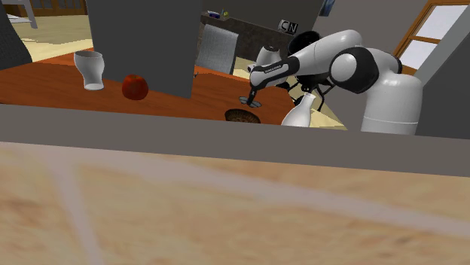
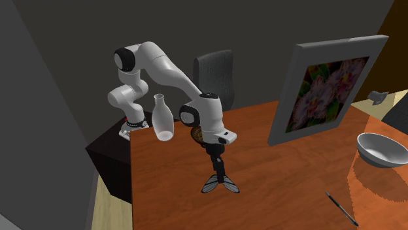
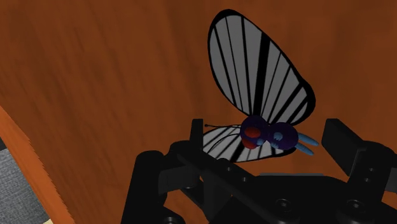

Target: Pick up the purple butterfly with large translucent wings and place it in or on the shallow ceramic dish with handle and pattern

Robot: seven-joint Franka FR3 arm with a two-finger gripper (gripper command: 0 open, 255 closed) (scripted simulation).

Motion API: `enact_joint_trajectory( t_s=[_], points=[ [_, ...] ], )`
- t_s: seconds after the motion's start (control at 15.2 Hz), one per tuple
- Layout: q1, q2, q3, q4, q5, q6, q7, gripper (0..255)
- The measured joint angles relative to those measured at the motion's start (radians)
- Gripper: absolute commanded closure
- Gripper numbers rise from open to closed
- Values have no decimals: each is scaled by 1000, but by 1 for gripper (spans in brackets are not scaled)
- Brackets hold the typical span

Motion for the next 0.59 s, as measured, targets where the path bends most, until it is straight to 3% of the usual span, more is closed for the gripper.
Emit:
enact_joint_trajectory(
  t_s=[0.2,0.26,0.59],
  points=[
    [0,1,0,0,0,1,0,0],
    [0,1,0,0,0,1,0,255],
    [-1,-1,-1,0,0,1,0,255]
  ],
)
